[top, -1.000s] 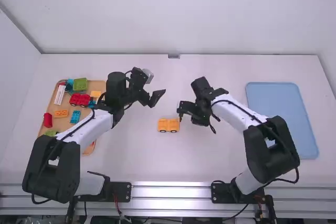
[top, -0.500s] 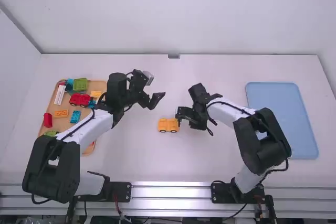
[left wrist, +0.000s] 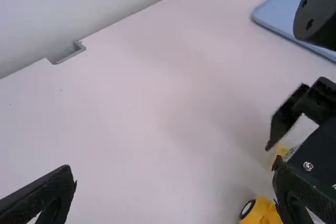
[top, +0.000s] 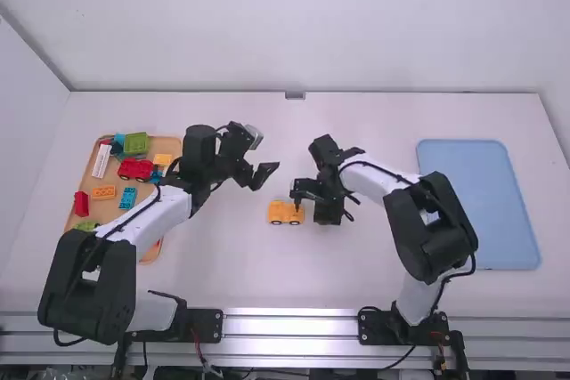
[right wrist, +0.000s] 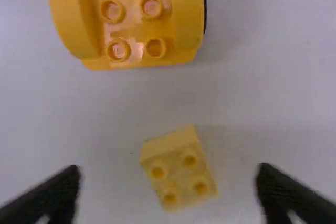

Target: Assemble lego blocks to make yellow taxi

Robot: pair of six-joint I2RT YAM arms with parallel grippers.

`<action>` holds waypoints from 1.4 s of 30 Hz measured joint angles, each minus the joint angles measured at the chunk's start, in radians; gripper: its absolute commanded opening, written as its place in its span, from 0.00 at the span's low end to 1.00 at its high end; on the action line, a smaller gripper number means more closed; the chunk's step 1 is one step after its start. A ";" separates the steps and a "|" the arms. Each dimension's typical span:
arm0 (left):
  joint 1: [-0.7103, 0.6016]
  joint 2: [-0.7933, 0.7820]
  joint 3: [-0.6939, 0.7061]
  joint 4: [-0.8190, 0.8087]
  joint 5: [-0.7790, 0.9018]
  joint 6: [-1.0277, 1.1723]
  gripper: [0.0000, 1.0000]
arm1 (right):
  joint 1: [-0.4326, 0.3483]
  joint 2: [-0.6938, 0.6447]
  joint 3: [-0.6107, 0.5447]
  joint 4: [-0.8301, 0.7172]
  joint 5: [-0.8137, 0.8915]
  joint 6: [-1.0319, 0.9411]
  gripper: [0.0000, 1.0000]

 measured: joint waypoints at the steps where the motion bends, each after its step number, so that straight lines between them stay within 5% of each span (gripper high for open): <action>1: 0.000 0.000 0.000 -0.003 0.000 0.003 0.99 | 0.000 -0.002 0.023 -0.037 -0.002 0.008 0.98; 6: 0.000 0.000 0.000 -0.017 0.000 0.007 0.99 | -0.014 -0.071 0.101 -0.129 -0.056 -0.005 0.99; 11: 0.000 0.000 0.000 -0.144 0.002 0.079 0.99 | -0.141 -0.272 0.102 -0.128 -0.247 -0.113 0.99; 16: 0.002 0.002 0.000 -0.345 0.132 0.423 0.99 | -0.352 -0.327 -0.078 0.161 -0.533 -0.179 0.98; 20: 0.002 0.032 -0.004 -0.543 0.298 0.823 0.99 | -0.434 -0.294 -0.247 0.379 -0.706 -0.143 0.99; 24: 0.002 0.115 -0.013 -0.494 0.448 1.066 0.99 | -0.466 -0.293 -0.383 0.601 -0.789 -0.126 0.99; 30: 0.002 0.264 -0.013 -0.268 0.567 1.046 0.99 | -0.439 -0.267 -0.521 0.834 -0.866 -0.093 0.99; 42: -0.002 0.336 -0.013 -0.153 0.679 0.947 0.99 | -0.432 -0.179 -0.492 0.857 -0.940 0.116 0.99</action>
